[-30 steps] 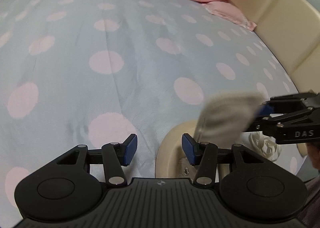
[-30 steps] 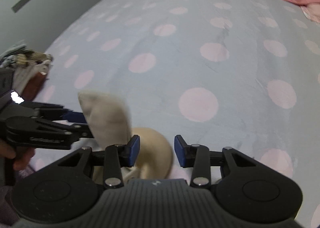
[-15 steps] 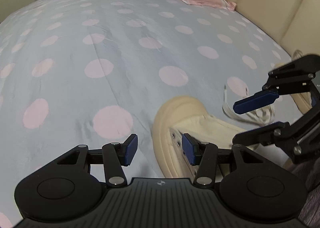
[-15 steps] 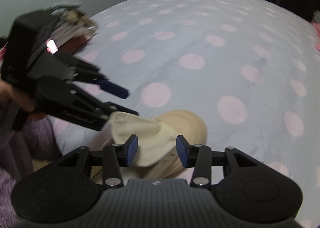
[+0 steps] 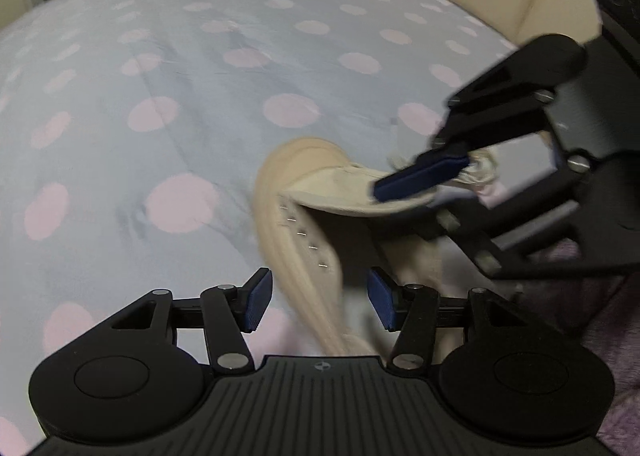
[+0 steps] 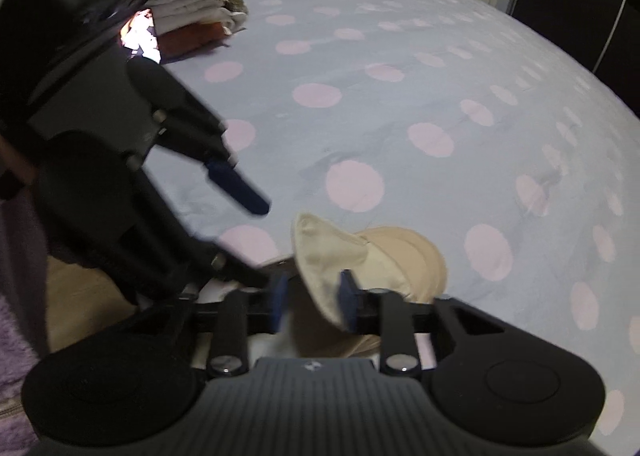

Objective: Lace up shoes with both hands

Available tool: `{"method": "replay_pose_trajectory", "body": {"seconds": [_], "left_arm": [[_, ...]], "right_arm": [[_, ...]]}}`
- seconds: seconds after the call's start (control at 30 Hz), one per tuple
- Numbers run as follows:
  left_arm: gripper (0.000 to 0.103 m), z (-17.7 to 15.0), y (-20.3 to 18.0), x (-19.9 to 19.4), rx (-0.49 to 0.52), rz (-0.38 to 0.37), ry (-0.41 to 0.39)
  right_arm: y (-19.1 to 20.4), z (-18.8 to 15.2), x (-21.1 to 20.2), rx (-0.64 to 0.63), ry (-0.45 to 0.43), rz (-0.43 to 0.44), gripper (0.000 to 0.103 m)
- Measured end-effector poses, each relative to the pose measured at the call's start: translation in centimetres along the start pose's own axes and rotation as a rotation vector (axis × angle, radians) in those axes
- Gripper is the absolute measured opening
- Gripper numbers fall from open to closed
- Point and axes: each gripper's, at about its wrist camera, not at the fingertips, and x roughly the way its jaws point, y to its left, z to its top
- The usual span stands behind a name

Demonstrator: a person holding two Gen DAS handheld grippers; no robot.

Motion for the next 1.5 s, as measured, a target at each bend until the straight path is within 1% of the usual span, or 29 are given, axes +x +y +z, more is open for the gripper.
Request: {"method": "replay_pose_trajectory", "body": {"seconds": [0.03, 0.1, 0.2, 0.27, 0.47, 0.63, 0.77, 0.83, 0.97, 1.0, 1.03, 1.07, 1.1, 1.17, 1.23, 1.33, 1.4, 1.47, 1.5], "left_arm": [[0.035, 0.0, -0.1, 0.0, 0.003, 0.0, -0.001], [0.026, 0.0, 0.4, 0.2, -0.017, 0.021, 0.007], [0.023, 0.0, 1.4, 0.5, -0.06, 0.053, 0.021], [0.023, 0.0, 2.0, 0.5, -0.088, 0.057, 0.026], [0.023, 0.0, 2.6, 0.4, -0.107, 0.048, 0.02], [0.023, 0.6, 2.7, 0.1, -0.128, 0.033, -0.027], [0.024, 1.0, 3.1, 0.2, -0.155, 0.018, -0.043], [0.024, 1.1, 3.3, 0.2, -0.149, 0.013, -0.068], [0.024, 1.5, 3.4, -0.3, -0.105, -0.001, -0.162], [0.026, 1.6, 3.4, -0.4, -0.104, 0.01, -0.176], [0.026, 1.7, 3.5, -0.4, -0.112, 0.02, -0.177], [0.026, 1.8, 3.6, -0.4, -0.124, 0.024, -0.176], [0.026, 1.9, 3.7, -0.5, -0.135, 0.021, -0.176], [0.026, 2.2, 3.9, -0.5, -0.156, 0.011, -0.175], [0.026, 2.6, 3.8, -0.5, -0.151, 0.002, -0.179], [0.026, 3.5, 3.5, -0.8, -0.136, -0.001, -0.18], [0.026, 4.4, 3.2, -0.9, -0.118, -0.007, -0.164], [0.026, 5.3, 2.7, -0.8, -0.072, -0.012, -0.146], [0.026, 5.7, 2.4, -0.5, -0.04, -0.002, -0.136]], "right_arm": [[0.0, 0.1, 0.1, -0.002, -0.001, -0.013, 0.017], [0.0, 0.1, -0.2, 0.002, -0.008, -0.021, 0.011], [-0.2, -0.1, -0.2, -0.017, 0.003, -0.024, 0.007], [0.0, -0.4, 0.0, -0.037, 0.019, -0.013, 0.006], [1.6, -1.5, 2.2, -0.093, 0.088, 0.023, 0.006], [1.9, -1.7, 4.4, -0.098, 0.142, 0.036, 0.006], [1.8, -1.8, 6.0, -0.117, 0.182, 0.035, 0.007], [1.9, -1.8, 6.4, -0.132, 0.189, 0.034, 0.007], [1.6, -1.8, 5.6, -0.11, 0.177, 0.051, 0.016], [1.3, -1.8, 5.0, -0.097, 0.157, 0.064, 0.017], [1.1, -1.8, 4.3, -0.084, 0.135, 0.077, 0.027], [0.7, -1.7, 3.5, -0.062, 0.107, 0.084, 0.041], [0.2, -1.6, 2.6, -0.034, 0.079, 0.082, 0.043], [-1.0, -1.5, 0.8, 0.024, 0.023, 0.071, 0.043], [-2.5, -1.7, -0.6, 0.084, -0.027, 0.038, 0.042], [-6.0, -2.3, -2.1, 0.234, -0.094, -0.067, 0.042], [-8.7, -3.1, -2.6, 0.345, -0.109, -0.138, 0.042], [-11.3, -4.0, -2.6, 0.455, -0.102, -0.193, 0.043], [-12.4, -4.4, -2.4, 0.503, -0.093, -0.213, 0.042]]}}
